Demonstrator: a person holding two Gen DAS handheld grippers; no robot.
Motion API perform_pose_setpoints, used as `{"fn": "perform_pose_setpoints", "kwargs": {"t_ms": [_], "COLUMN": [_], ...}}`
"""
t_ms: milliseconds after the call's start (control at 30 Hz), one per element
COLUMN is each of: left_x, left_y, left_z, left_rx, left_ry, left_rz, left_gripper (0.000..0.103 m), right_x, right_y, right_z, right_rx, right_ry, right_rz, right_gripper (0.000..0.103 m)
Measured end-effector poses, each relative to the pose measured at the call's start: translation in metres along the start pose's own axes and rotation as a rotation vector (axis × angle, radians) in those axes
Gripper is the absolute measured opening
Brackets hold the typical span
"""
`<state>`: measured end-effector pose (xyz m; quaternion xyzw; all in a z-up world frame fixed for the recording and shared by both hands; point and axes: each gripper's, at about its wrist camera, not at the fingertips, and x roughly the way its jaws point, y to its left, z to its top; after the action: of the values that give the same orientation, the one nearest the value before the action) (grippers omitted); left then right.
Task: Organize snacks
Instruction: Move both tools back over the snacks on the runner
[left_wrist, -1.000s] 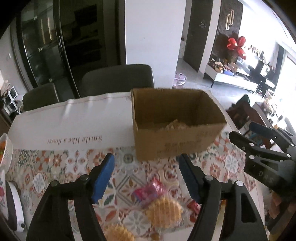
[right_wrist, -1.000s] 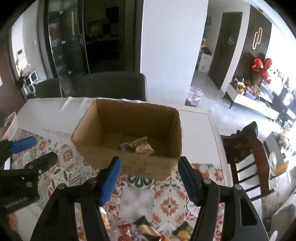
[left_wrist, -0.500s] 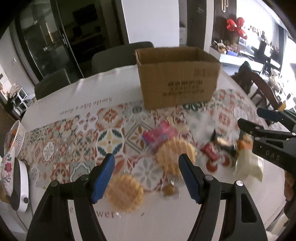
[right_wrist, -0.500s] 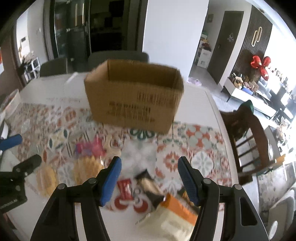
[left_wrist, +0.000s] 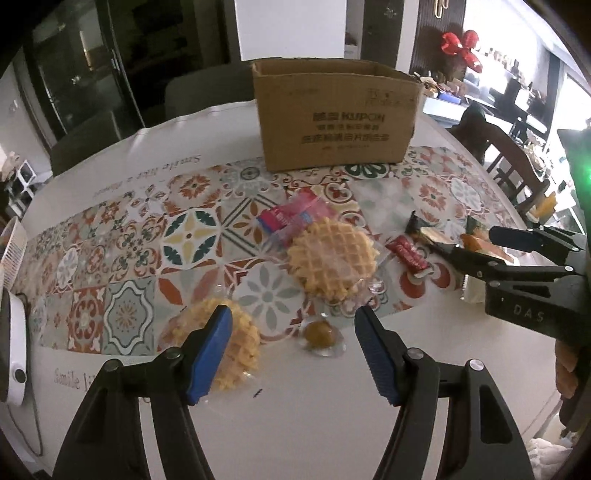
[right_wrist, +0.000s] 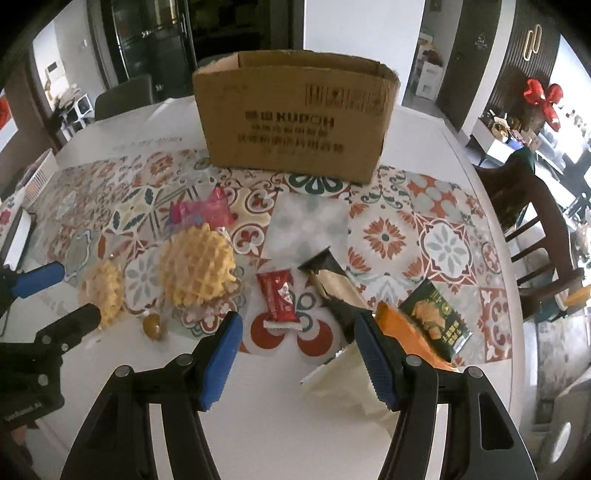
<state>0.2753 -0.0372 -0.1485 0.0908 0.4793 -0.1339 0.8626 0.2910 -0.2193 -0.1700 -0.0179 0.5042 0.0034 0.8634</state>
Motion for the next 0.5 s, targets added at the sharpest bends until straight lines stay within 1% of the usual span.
{"fn": "perform_pose_setpoints", "kwargs": {"t_ms": [167,333,400,433,500], "left_x": [-0.002,0.004,0.01,0.013,0.022], "left_y": [0.005,0.006,0.007,0.006,0.006], "left_z": [-0.01,-0.009,-0.007,-0.005,0.0], "left_rx": [-0.034,-0.028,-0.031,-0.031,-0.041], "left_ry": [-0.02,-0.035,-0.031,-0.027,-0.01], "left_rz": [0.016,0.011,-0.009,-0.023,-0.065], "left_gripper": [0.069,0.068,0.065,0.065,0.063], "right_x": [0.003,0.016,0.024,0.028,0.035], "right_y": [0.006,0.009,0.01,0.011,0.011], "right_z": [-0.006,-0.006,-0.005,-0.005,-0.004], "right_rx": [-0.013,-0.034,-0.041,-0.04,-0.04], "right_ry": [-0.014,-0.002,0.011,0.017,0.03], "right_rz": [-0.009,-0.009,-0.006,0.001,0.016], "right_gripper": [0.064,0.064,0.064,0.063,0.063]}}
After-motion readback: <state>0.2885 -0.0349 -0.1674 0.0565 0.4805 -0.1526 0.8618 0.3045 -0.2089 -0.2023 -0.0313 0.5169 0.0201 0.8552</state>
